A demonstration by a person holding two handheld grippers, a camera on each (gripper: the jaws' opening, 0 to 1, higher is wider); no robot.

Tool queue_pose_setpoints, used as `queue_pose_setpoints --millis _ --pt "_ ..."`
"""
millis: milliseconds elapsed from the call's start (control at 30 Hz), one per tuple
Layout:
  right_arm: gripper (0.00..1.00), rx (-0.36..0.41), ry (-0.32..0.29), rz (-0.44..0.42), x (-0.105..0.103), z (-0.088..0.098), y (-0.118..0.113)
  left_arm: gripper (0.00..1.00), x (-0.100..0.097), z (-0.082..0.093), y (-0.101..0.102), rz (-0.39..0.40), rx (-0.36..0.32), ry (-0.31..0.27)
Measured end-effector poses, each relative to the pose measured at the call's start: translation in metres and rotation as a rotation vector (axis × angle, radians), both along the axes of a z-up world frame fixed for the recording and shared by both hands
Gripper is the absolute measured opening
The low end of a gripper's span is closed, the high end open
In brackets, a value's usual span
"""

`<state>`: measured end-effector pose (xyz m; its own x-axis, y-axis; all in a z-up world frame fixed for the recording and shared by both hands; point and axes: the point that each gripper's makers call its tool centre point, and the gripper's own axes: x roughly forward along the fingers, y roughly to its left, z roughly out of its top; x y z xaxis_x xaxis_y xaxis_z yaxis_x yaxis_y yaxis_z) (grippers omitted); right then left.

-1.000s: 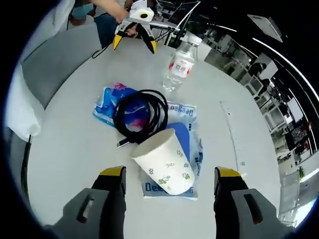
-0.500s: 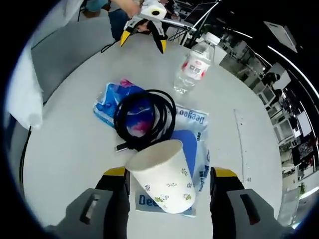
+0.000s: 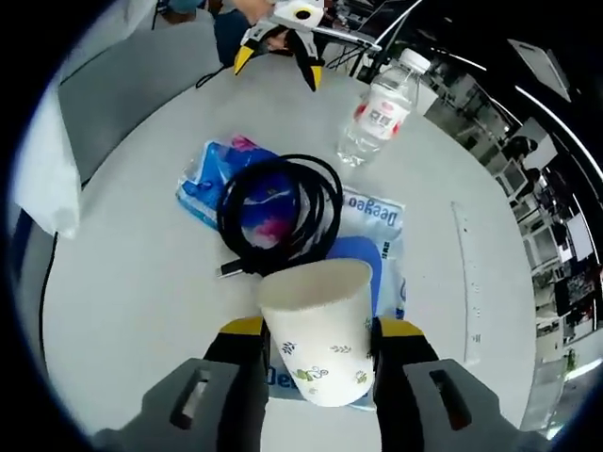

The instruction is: Arrange the tabletop items into an orderly group along one side of the table until the central work area is clear of visible clutter.

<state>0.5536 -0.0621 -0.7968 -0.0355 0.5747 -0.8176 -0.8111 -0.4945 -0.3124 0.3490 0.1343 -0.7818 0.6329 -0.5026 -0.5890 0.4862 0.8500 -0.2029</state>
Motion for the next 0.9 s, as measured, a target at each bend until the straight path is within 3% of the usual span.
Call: queue_pose_setpoints --millis 433,900 --pt "0.37 0.121 0.049 -0.199 0.008 0.010 -0.010 0.80 0.003 0.003 0.000 0.001 -0.001 -0.006" --pt "0.37 0.321 0.168 -0.463 0.014 0.027 -0.024 0.80 0.007 0.004 -0.003 -0.006 -0.006 -0.009"
